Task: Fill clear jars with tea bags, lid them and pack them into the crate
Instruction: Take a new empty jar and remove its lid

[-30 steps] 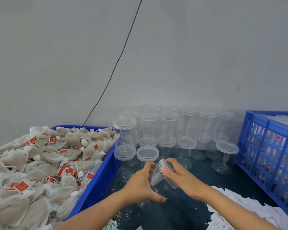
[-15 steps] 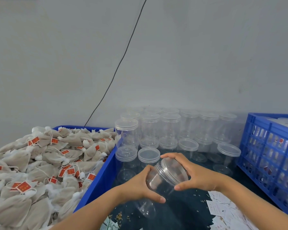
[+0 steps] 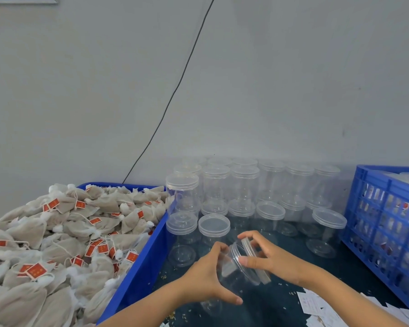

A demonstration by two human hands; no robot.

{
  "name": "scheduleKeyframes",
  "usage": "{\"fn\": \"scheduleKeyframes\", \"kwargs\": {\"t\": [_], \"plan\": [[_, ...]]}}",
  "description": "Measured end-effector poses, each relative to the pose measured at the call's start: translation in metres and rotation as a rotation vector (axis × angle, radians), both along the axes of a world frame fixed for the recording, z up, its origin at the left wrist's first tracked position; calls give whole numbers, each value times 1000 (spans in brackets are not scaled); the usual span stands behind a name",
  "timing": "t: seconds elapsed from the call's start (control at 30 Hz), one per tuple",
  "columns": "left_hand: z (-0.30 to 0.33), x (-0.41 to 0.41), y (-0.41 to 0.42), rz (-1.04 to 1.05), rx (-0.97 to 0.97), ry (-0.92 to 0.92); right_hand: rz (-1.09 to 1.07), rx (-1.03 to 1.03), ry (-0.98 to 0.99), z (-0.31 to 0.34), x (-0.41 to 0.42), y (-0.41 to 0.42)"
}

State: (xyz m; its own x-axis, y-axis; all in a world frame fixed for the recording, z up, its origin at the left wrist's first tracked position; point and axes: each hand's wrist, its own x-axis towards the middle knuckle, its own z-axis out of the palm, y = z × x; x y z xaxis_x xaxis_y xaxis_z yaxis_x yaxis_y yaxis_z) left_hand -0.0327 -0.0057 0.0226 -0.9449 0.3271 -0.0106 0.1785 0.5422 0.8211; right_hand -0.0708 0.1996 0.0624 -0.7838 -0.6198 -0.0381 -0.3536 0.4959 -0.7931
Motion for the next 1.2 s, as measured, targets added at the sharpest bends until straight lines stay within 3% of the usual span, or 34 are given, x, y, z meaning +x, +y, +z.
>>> {"fn": "scheduleKeyframes", "kwargs": {"t": [0.17,0.37,0.53,0.93,1.2], "plan": [[-2,1,4,91,173,-23,-123,-188,64,-2,1,8],[-5,-2,3,122,255,-172,-354,-307,-126,-50,-2,21],[-12,-4,1,119,254,-242,-394,-211,-113,-83,2,37],[-11,-7,-8,138,188,-282,-345,-128,19,-95,-4,53],[-3,-4,-15,110,88,-335,-348,222,170,-92,5,40]]}}
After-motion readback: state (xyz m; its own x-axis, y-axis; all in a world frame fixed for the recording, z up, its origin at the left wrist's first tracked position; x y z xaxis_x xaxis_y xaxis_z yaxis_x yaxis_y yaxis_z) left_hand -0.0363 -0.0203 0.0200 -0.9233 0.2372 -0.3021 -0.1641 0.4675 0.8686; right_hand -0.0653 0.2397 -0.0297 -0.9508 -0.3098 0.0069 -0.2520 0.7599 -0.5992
